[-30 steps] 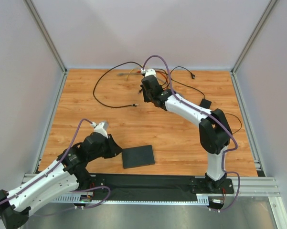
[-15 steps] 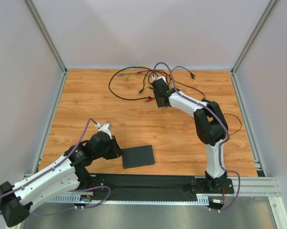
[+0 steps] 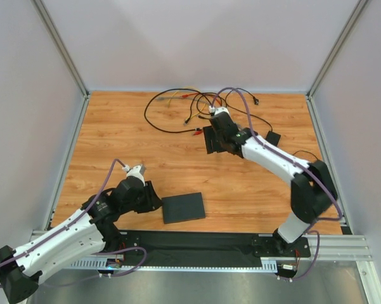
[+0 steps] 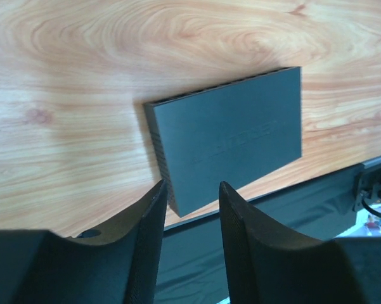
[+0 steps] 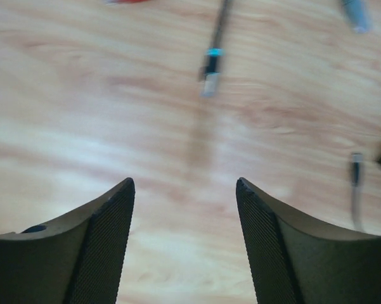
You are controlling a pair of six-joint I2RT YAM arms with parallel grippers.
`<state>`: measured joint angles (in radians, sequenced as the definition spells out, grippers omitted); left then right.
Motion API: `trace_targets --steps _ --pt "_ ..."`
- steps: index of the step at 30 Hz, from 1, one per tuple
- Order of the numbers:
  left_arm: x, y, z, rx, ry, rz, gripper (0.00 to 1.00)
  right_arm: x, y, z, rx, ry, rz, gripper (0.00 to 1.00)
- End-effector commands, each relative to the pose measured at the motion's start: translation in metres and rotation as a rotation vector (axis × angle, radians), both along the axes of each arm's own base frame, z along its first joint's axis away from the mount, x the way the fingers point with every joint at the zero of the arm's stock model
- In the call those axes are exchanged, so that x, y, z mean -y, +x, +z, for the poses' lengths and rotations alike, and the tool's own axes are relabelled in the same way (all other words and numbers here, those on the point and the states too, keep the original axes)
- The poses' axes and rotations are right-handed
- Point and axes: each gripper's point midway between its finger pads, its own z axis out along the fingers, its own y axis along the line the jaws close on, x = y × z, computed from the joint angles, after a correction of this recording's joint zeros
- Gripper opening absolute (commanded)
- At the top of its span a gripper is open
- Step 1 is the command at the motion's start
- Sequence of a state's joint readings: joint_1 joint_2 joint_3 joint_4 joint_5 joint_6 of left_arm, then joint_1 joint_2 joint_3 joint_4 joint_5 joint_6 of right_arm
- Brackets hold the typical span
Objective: Pull the plug from the switch port
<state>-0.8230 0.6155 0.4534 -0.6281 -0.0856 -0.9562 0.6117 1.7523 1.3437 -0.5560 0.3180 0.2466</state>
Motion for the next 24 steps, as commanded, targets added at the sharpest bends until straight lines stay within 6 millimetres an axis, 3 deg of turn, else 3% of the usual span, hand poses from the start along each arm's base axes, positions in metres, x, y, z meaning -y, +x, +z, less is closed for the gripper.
trace_targets --steps 1,3,4,6,7,9,12,19,24 --pt "-0.010 -0.002 -0.010 -0.046 0.051 0.044 0.47 -0.050 -0.077 0.005 -0.152 0.327 0.177 0.68" --pt "-0.008 -0.007 -0.018 -0.088 0.059 0.039 0.47 -0.063 -0.108 0.004 -0.215 0.433 0.219 0.69" --pt "-0.007 -0.008 -0.021 -0.098 0.058 0.038 0.45 -0.070 -0.137 -0.012 -0.306 0.466 0.271 0.68" --pt "-0.007 -0.013 -0.029 -0.121 0.054 0.030 0.44 -0.073 -0.161 -0.025 -0.381 0.481 0.280 0.58" --pt "-0.006 -0.012 -0.030 -0.118 0.043 0.031 0.43 -0.075 -0.179 -0.036 -0.417 0.459 0.303 0.56" --pt "-0.003 -0.014 -0.037 -0.127 0.026 0.027 0.41 -0.078 -0.196 -0.040 -0.431 0.449 0.308 0.51" --pt "0.007 -0.015 -0.041 -0.125 -0.022 0.001 0.38 -0.081 -0.212 -0.048 -0.457 0.489 0.318 0.50" --pt "0.018 -0.015 -0.048 -0.140 -0.056 -0.031 0.38 -0.087 -0.227 -0.062 -0.503 0.580 0.321 0.49" --pt "0.030 -0.012 -0.050 -0.152 -0.075 -0.060 0.38 -0.091 -0.232 -0.074 -0.544 0.623 0.293 0.41"
